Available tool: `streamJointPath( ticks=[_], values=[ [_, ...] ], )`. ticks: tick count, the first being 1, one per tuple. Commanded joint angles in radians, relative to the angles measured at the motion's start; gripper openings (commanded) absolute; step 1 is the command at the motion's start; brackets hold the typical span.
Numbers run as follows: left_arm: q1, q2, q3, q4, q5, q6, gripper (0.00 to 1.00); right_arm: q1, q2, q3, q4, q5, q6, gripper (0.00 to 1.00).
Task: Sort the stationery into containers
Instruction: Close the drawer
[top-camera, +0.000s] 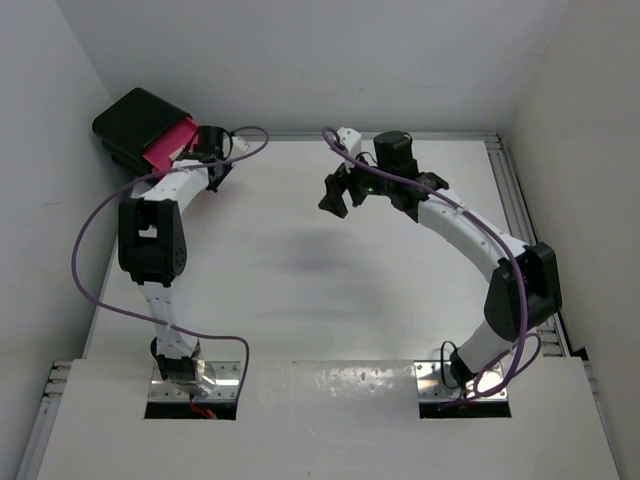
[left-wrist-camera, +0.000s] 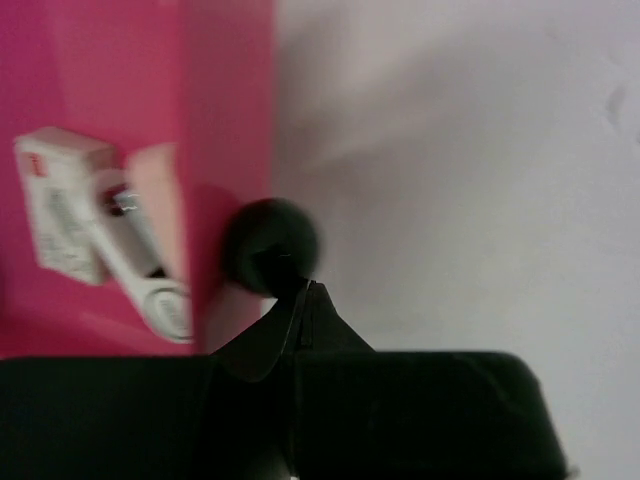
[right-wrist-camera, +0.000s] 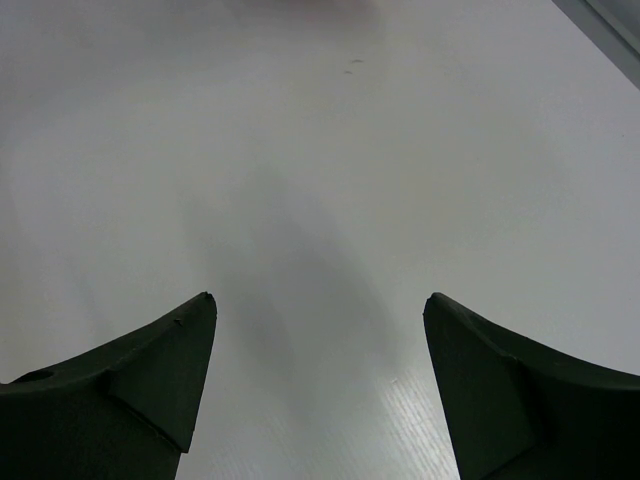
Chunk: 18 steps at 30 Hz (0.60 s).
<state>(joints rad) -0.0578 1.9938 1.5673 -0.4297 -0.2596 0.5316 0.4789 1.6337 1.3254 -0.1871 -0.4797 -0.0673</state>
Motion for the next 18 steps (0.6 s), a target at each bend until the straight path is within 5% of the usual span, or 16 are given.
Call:
streamJointPath(
  ticks=[1, 18],
  values=[
    [0.032, 0.005, 0.091, 0.106, -0.049, 0.021, 0.04, -0.011, -0.028, -0.017, 0.029, -0.011, 0.017, 0.82],
    [0.11, 0.166, 0.388, 0.118, -0.107, 0.102, 0.07, -0.017, -0.028, -0.026, 0.044, -0.011, 0.023, 0.83]
  ],
)
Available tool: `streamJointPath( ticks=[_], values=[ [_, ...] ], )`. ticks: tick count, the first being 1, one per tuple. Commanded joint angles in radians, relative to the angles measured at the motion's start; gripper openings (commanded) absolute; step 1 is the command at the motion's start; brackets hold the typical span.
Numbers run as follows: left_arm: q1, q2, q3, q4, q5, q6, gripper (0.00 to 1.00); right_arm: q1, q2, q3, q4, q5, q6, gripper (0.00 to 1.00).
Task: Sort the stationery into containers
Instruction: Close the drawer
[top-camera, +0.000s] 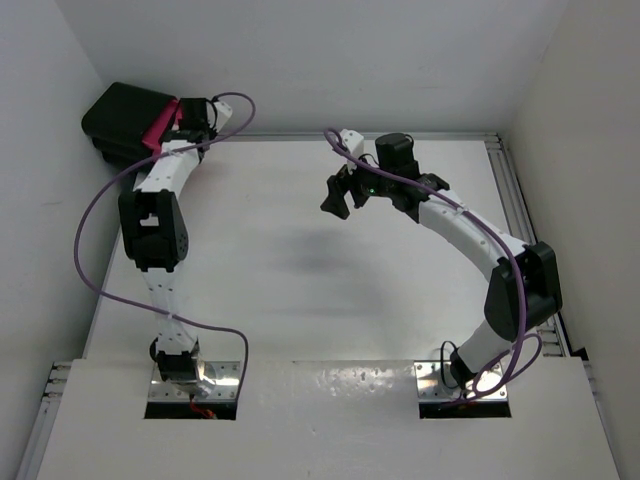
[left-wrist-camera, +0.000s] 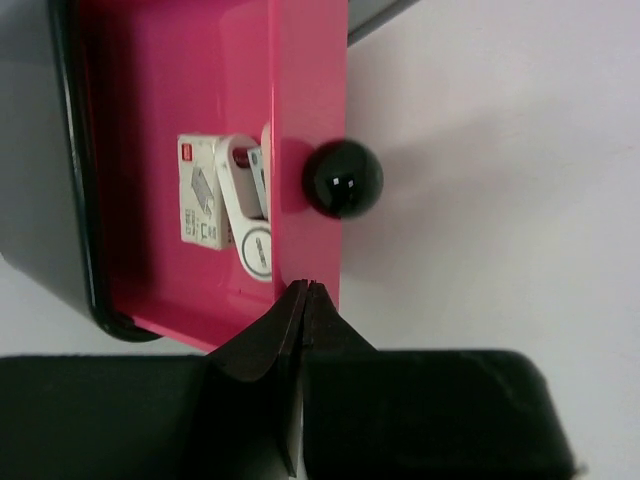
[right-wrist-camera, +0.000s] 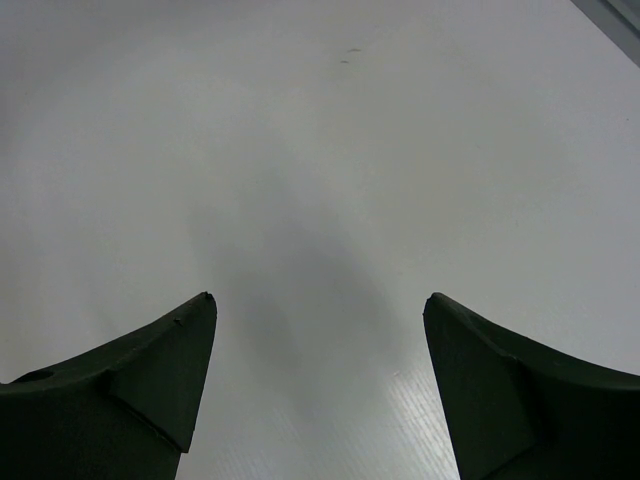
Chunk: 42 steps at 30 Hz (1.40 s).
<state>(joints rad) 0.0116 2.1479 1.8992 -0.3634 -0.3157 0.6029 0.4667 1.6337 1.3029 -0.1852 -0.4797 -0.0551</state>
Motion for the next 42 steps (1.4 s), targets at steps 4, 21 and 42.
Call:
streamJointPath(
  ticks=[4, 21, 42],
  values=[
    [0.051, 0.013, 0.069, 0.055, -0.033, 0.027, 0.11, -0.005, -0.026, -0.004, 0.043, -0.011, 0.011, 0.83],
    [0.165, 0.156, 0.222, 0.095, -0.094, 0.08, 0.14, -0.007, -0.015, 0.01, 0.043, -0.011, 0.015, 0.83],
    [0.096, -0.244, -0.025, 0.008, 0.446, -0.021, 0.36, -0.008, -0.006, 0.021, 0.038, -0.005, 0.015, 0.83]
  ],
)
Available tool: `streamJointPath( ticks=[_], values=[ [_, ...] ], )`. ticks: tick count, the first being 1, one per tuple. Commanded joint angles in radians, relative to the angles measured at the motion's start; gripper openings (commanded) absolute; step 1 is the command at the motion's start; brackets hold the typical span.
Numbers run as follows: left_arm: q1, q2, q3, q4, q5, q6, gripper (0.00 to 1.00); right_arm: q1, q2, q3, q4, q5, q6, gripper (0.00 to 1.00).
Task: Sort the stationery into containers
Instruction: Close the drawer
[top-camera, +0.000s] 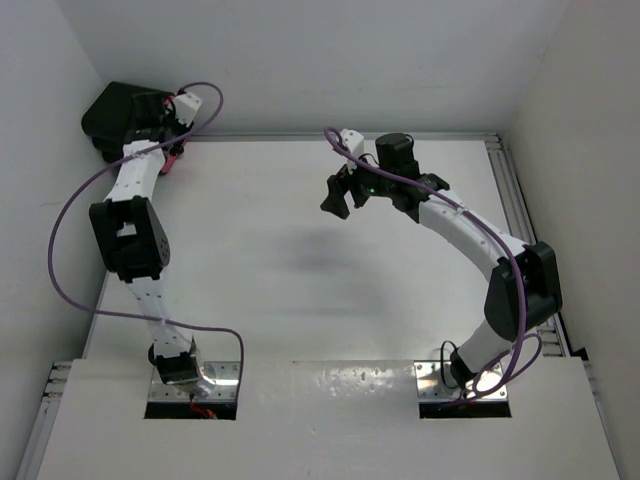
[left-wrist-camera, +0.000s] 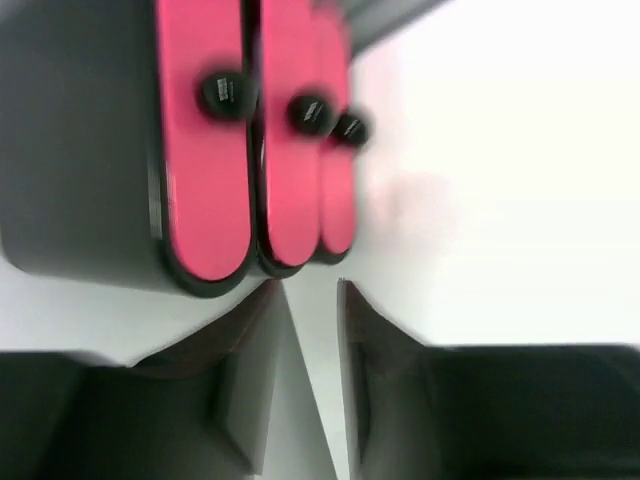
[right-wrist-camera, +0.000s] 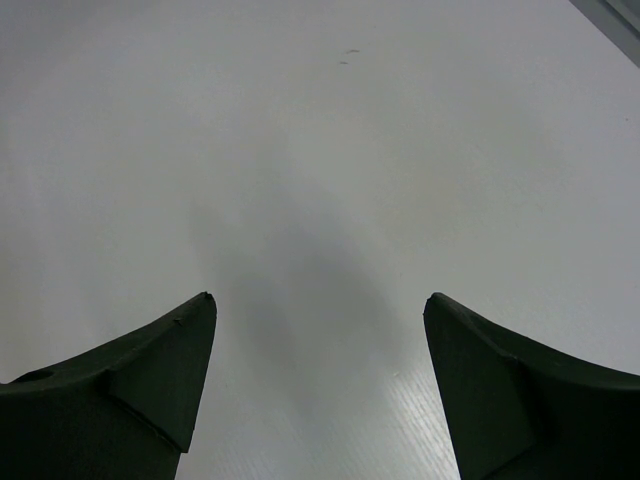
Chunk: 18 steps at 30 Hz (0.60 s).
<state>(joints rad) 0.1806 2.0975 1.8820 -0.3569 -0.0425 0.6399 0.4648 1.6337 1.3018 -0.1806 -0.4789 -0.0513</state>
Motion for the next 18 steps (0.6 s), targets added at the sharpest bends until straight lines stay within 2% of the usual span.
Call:
streamJointPath(
  ticks=[1, 3, 6, 10, 11, 16, 18],
  values=[
    [-0.091, -0.214, -0.007, -0.028, 0.199, -0.09, 0.47, -0.008, -0.008, 0.022, 0.033, -0.007, 0.013, 0.83],
    [-0.145, -0.255, 0.005, -0.132, 0.216, -0.127, 0.56, -0.011, -0.009, 0.021, 0.033, -0.003, 0.021, 0.84],
    [-0.237, -0.306, -0.03, -0.269, 0.227, -0.19, 0.98, -0.034, -0.015, 0.01, 0.033, 0.016, 0.092, 0.87],
    [-0.306, -0.335, -0.108, -0.362, 0.216, -0.341, 1.0, -0.104, -0.028, -0.018, 0.017, 0.046, 0.19, 0.91],
    [-0.316, -0.344, -0.136, -0.363, 0.222, -0.399, 1.0, -0.126, -0.031, -0.042, 0.013, 0.049, 0.211, 0.98],
    [-0.359, -0.47, -0.398, -0.228, 0.182, -0.519, 1.0, -0.284, -0.063, -0.137, -0.014, 0.057, 0.292, 0.99],
    [-0.374, -0.488, -0.438, -0.2, 0.15, -0.549, 1.0, -0.325, -0.077, -0.156, -0.023, 0.066, 0.289, 0.99]
  ],
)
